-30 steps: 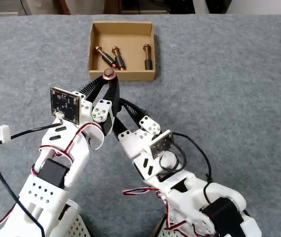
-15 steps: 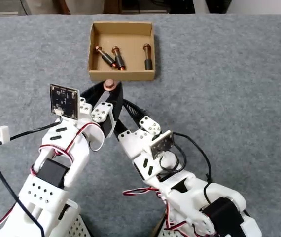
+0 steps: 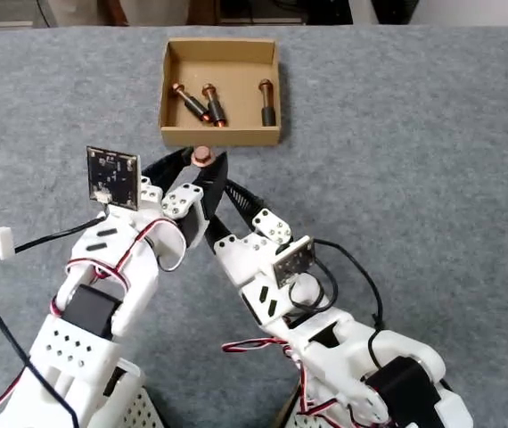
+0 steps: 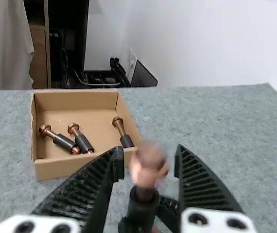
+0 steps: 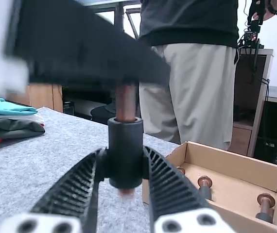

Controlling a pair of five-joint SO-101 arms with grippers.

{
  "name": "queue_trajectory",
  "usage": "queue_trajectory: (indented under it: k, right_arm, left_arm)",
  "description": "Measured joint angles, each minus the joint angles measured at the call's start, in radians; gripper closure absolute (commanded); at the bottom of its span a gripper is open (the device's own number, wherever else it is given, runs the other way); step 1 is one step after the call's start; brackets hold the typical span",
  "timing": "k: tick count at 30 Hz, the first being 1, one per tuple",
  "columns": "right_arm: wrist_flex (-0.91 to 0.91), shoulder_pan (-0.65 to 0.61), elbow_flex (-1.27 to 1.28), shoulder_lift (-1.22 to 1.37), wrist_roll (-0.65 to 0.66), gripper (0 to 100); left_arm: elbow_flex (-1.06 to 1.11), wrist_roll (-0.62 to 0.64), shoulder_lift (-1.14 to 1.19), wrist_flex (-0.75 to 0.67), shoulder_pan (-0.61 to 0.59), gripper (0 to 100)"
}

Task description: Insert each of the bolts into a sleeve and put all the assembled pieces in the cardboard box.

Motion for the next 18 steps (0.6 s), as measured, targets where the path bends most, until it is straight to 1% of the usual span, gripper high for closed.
queue_trajectory:
  k: [5,7,11,14,16,18]
  right_arm:
    - [-0.002,0.000,0.006,0.002,0.000,99.7]
    - [-0.002,0.000,0.006,0.002,0.000,99.7]
    - [-0.002,0.000,0.006,0.002,0.000,99.7]
    - [-0.002,0.017,0.006,0.002,0.000,99.7]
    - [0.009,0.064,-0.008,0.002,0.000,99.7]
    - [0.066,0.121,-0.048,0.002,0.000,99.7]
  left_arm:
    - [-0.123,0.000,0.124,0.118,-0.026,80]
    - [-0.164,0.020,0.172,0.158,-0.026,80]
    - [-0.218,0.063,0.201,0.169,-0.052,81]
    - [-0.269,0.110,0.201,0.169,-0.117,87]
    - [-0.307,0.161,0.201,0.169,-0.184,93]
    - [-0.345,0.199,0.201,0.169,-0.256,97]
